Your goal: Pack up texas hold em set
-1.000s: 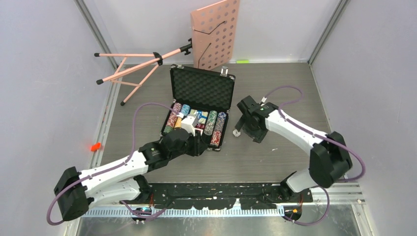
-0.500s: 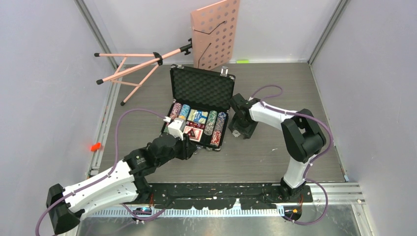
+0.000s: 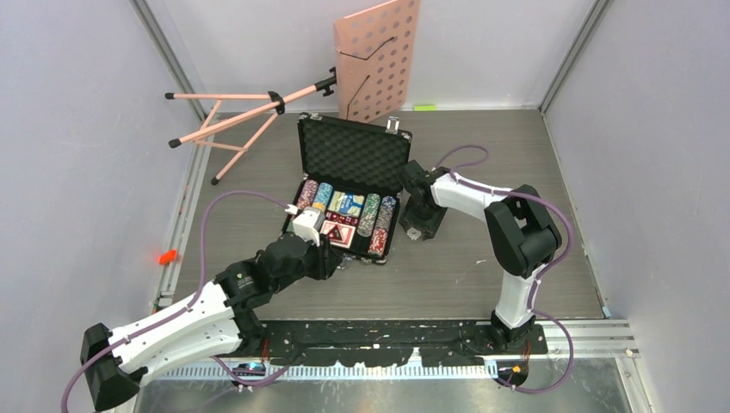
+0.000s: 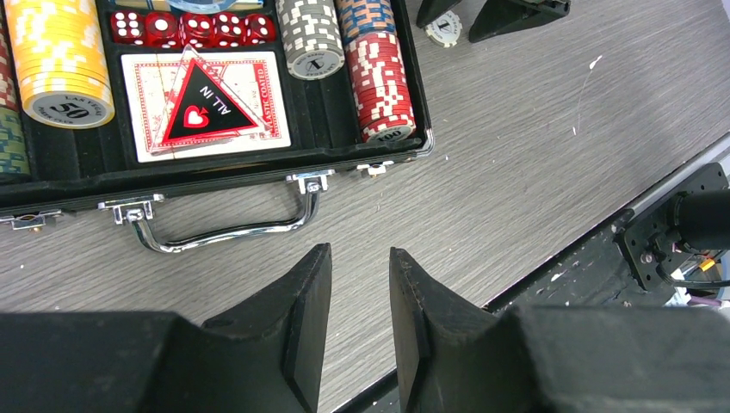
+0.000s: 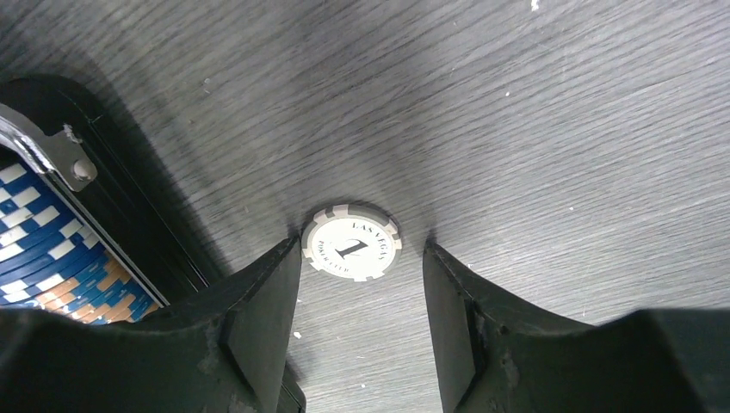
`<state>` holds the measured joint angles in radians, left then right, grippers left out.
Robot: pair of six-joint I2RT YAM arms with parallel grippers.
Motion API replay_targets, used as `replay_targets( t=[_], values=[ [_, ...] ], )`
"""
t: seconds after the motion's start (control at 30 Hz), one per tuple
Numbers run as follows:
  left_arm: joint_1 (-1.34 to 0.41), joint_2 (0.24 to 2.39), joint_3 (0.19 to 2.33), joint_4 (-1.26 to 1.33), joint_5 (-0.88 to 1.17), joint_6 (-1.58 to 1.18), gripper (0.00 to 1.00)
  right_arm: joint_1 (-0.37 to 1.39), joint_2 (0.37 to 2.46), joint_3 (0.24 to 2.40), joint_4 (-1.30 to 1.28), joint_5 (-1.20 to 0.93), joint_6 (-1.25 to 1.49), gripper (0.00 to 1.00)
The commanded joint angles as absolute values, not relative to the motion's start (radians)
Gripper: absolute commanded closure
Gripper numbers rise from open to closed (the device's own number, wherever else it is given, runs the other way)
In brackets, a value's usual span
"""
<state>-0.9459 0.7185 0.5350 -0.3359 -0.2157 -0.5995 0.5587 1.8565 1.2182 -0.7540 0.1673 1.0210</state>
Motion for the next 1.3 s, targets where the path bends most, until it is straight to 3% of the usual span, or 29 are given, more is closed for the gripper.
replay_targets(
  t=[0.0, 0.13, 0.53, 0.73, 0.8, 0.93, 1.0, 1.1, 1.27],
  values=[
    [-0.939, 0.713, 0.551, -0.337, -0.234, -0.58, 0.67, 0.562, 1.897, 1.236, -0.758, 0.198, 1.022, 0.41],
    [-0.937, 0.704, 0.545, -0.336, -0.239, -0.581, 0.66, 0.566, 1.896, 1.236, -0.783, 0.214, 1.016, 0.42],
    [-0.934, 0.736, 0.55, -0.334, -0.216, -0.576, 0.66, 0.572, 1.807, 1.188, -0.816, 0.178, 0.996, 0.62],
    [-0.933, 0.791, 0.551, -0.27, -0.165, -0.589, 0.65, 0.571, 1.683, 1.15, -0.83, 0.143, 1.015, 0.64],
    [-0.933, 0.819, 0.548, -0.208, -0.136, -0.613, 0.62, 0.572, 1.639, 1.137, -0.832, 0.124, 1.025, 0.64],
    [-0.933, 0.905, 0.524, 0.025, -0.05, -0.704, 0.36, 0.572, 1.549, 1.107, -0.824, 0.072, 1.054, 0.64],
    [-0.933, 0.948, 0.503, 0.155, -0.023, -0.758, 0.3, 0.572, 1.502, 1.091, -0.816, 0.048, 1.077, 0.64],
    [-0.933, 1.012, 0.47, 0.332, -0.017, -0.839, 0.28, 0.572, 1.427, 1.06, -0.784, 0.023, 1.127, 0.65],
    [-0.933, 1.113, 0.481, 0.478, -0.036, -0.935, 0.36, 0.572, 1.308, 1.017, -0.729, -0.029, 1.189, 0.68]
  ],
)
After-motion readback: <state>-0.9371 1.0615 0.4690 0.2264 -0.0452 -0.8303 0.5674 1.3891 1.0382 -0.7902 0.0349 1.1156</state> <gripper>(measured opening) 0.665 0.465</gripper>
